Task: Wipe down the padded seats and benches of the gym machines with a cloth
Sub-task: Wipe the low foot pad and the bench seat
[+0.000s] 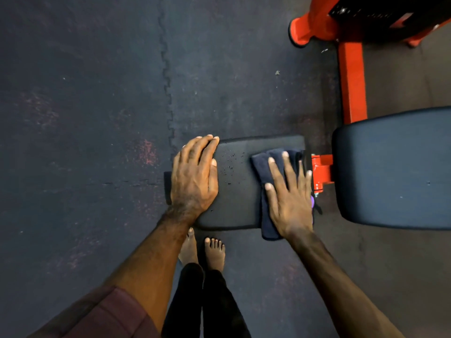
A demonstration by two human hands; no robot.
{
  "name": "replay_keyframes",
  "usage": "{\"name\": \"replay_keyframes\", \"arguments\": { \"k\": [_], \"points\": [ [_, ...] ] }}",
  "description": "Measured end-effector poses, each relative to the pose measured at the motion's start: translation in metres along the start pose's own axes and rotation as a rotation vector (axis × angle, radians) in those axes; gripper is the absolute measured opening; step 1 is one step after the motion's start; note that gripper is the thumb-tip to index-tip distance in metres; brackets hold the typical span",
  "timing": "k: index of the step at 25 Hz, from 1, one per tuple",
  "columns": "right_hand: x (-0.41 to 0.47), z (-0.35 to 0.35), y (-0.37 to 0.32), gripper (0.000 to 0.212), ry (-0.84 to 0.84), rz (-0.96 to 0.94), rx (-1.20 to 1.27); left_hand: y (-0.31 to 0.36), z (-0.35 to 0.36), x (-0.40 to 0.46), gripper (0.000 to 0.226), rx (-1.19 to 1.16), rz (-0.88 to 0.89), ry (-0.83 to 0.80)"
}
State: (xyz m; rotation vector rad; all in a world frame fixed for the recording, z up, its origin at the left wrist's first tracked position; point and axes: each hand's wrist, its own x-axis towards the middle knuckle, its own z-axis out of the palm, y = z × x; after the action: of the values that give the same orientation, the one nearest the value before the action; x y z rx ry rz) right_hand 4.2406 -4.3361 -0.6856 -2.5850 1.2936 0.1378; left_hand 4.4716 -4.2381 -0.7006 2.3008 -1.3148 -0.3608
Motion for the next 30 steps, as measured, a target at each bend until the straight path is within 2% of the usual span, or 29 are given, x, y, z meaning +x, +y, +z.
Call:
{"name": "replay_keyframes", "arguments": {
  "k": [2, 5, 8, 11, 12, 15, 17, 19, 21, 24, 25, 27, 29, 30],
  "points": [
    [0.021, -0.001, 0.004, 0.058, 0.029, 0.110, 0.023, -0.001, 0.000, 0.001, 0.052, -0.005, -0.009, 0.004],
    [0.080, 0.004, -0.027, 0.056, 0.099, 0.239, 0.029, -0.001, 0.001, 0.000, 0.051, -0.018, 0.008, 0.010],
    [0.094, 0.002, -0.045, 0.055, 0.061, 0.067, 0.009, -0.001, 0.001, 0.000, 0.051, -0.033, 0.000, 0.040],
    [0.057, -0.011, -0.006, 0.057, -0.041, -0.260, -0.023, 0.001, 0.000, 0.001, 0.051, -0.024, 0.005, 0.049],
    [0.049, -0.015, 0.013, 0.058, -0.067, -0.303, -0.034, 0.001, 0.001, 0.002, 0.051, -0.020, 0.007, 0.045],
    [0.067, -0.017, 0.021, 0.058, -0.076, -0.210, -0.020, 0.001, 0.001, 0.000, 0.051, -0.001, -0.023, 0.033],
    [0.095, -0.009, -0.010, 0.055, -0.020, -0.103, -0.001, 0.002, 0.002, -0.002, 0.051, 0.000, -0.009, 0.036],
    [0.111, -0.006, -0.039, 0.053, 0.006, -0.101, 0.021, 0.003, 0.002, -0.003, 0.051, -0.003, -0.007, 0.035],
    [0.102, -0.007, -0.032, 0.055, -0.016, -0.243, -0.010, 0.004, 0.002, -0.003, 0.051, -0.016, -0.035, 0.048],
    [0.075, -0.020, 0.024, 0.057, -0.101, -0.590, -0.070, 0.007, 0.002, -0.012, 0.052, -0.056, -0.117, 0.101],
    [0.075, -0.023, 0.039, 0.057, -0.112, -0.625, -0.081, 0.008, 0.002, -0.019, 0.053, -0.064, -0.146, 0.118],
    [0.087, -0.022, 0.036, 0.058, -0.094, -0.479, -0.065, 0.013, 0.005, -0.037, 0.053, -0.084, -0.202, 0.150],
    [0.102, -0.013, -0.006, 0.058, -0.020, -0.216, -0.015, 0.019, 0.008, -0.051, 0.053, -0.138, -0.254, 0.205],
    [0.105, -0.008, -0.033, 0.057, 0.000, -0.159, 0.007, 0.022, 0.011, -0.057, 0.052, -0.174, -0.288, 0.235]
  ]
}}
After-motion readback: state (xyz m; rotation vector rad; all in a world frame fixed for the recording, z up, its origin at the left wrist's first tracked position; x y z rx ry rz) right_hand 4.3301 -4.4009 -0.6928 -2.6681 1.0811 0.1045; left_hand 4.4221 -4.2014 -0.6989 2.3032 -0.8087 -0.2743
